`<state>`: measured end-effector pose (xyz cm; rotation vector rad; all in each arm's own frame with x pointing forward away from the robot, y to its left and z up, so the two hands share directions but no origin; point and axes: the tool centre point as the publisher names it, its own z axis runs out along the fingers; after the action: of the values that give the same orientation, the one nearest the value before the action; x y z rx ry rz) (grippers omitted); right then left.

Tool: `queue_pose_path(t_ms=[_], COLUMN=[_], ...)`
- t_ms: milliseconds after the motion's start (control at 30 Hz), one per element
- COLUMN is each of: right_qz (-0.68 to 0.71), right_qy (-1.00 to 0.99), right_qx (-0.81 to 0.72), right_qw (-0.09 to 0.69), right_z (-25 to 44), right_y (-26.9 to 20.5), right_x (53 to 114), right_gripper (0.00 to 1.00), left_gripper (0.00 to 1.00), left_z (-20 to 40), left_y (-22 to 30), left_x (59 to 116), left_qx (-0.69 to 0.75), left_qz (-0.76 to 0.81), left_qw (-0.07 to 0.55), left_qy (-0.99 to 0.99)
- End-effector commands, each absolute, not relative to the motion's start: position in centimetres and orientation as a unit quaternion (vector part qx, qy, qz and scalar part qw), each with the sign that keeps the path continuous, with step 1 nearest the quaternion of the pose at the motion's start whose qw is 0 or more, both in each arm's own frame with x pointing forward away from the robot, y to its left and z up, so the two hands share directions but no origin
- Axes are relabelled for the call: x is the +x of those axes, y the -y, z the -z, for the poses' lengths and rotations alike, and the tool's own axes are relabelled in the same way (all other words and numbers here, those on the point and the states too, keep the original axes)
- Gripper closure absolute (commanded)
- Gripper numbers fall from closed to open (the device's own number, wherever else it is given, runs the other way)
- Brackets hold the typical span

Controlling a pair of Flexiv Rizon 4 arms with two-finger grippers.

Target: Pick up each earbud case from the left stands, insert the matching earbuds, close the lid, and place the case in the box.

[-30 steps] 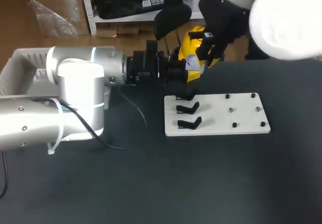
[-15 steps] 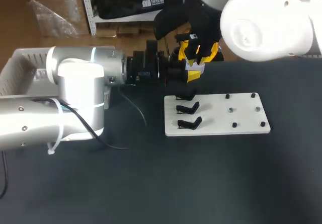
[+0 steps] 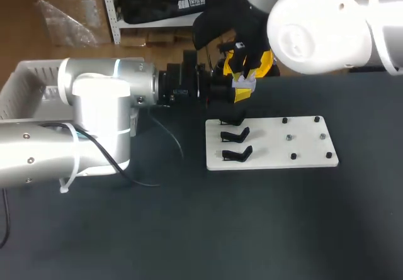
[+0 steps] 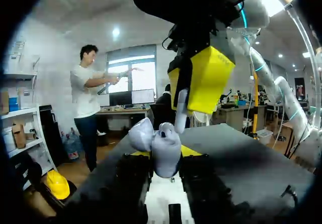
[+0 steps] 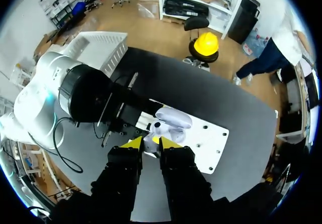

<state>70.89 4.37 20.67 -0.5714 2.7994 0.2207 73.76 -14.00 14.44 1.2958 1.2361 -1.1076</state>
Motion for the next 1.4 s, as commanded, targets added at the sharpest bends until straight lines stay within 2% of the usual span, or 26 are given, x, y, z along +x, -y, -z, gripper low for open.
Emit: queue_pose_path(t_ms=[33,1400], right_qz=[-0.077,-0.053], right_qy=[-0.968,-0.969], right_qx=[-0.196,-0.202], right_qw=[0.136,0.135], right_z=[-20.3,-19.2], right_y=[-4.6,-4.8], right_x=[71.4,72.3], right_gripper=[1.00,1.00], left_gripper=[1.00,1.00], left_z=[-14.3,-14.3], left_y=[14.0,14.0], left_x=[73.5,73.5], left_qx=[0.533,0.533], left_qz=[0.455,0.455], left_qw=[0.500,0.500], left_qy=[-0.509,-0.509])
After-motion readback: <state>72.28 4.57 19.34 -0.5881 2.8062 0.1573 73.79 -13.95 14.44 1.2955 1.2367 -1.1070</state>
